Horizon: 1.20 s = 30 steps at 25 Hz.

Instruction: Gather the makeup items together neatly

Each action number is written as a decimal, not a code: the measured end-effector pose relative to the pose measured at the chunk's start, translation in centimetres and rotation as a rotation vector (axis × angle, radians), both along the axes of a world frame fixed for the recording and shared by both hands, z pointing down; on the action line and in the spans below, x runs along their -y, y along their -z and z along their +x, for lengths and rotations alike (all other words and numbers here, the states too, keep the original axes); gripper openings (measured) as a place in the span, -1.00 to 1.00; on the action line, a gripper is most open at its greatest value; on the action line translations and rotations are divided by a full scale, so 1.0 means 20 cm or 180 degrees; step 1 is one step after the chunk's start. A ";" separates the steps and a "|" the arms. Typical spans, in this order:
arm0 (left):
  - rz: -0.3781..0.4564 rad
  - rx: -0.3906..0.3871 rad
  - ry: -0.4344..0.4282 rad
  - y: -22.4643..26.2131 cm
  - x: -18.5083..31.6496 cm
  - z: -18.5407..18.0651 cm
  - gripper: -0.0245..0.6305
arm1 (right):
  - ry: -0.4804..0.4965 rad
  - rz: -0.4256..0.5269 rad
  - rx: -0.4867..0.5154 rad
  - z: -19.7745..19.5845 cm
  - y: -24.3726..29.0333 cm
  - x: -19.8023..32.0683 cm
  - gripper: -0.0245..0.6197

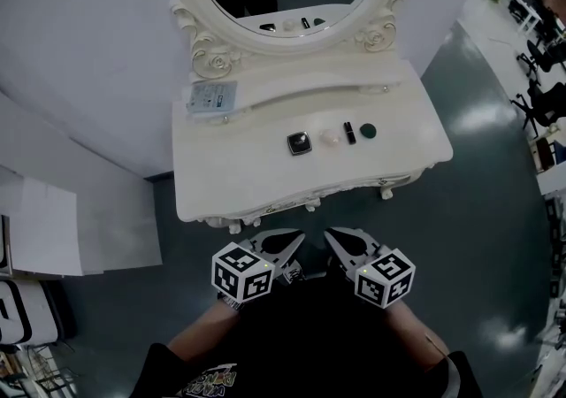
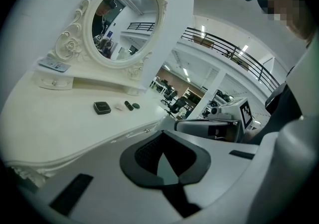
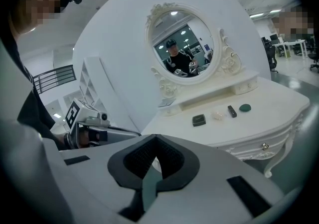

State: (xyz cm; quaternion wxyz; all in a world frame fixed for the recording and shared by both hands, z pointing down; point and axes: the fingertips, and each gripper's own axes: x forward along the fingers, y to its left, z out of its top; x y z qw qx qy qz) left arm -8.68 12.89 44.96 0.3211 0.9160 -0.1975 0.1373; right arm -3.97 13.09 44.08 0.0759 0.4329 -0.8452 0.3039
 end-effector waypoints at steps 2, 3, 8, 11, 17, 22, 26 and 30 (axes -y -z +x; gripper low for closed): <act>0.0008 0.0003 -0.0004 0.00 0.00 0.00 -0.90 | 0.0006 0.0011 0.0001 0.00 0.00 0.00 -0.84; 0.0013 0.0006 -0.0007 0.00 -0.01 0.00 -0.90 | 0.0009 0.0013 0.0001 0.00 0.00 -0.01 -0.84; 0.0031 0.0019 -0.0006 0.01 -0.01 0.00 -0.90 | 0.0021 0.0006 0.0002 0.00 0.00 -0.01 -0.83; 0.0034 0.0022 -0.0002 0.01 -0.02 0.00 -0.90 | 0.0022 0.0001 0.0010 -0.01 0.00 -0.01 -0.84; 0.0040 0.0033 -0.0001 0.00 -0.02 0.00 -0.90 | 0.0026 0.0000 0.0006 -0.01 -0.01 -0.01 -0.84; 0.0048 0.0027 -0.0005 0.01 -0.03 0.00 -0.90 | 0.0020 0.0002 0.0005 -0.01 0.00 -0.02 -0.84; 0.0048 0.0022 -0.0002 0.01 -0.03 0.00 -0.90 | 0.0018 0.0002 0.0002 -0.01 0.00 -0.02 -0.84; 0.0058 0.0016 0.0000 0.01 -0.03 -0.01 -0.90 | 0.0019 0.0004 -0.0001 -0.01 -0.01 -0.02 -0.84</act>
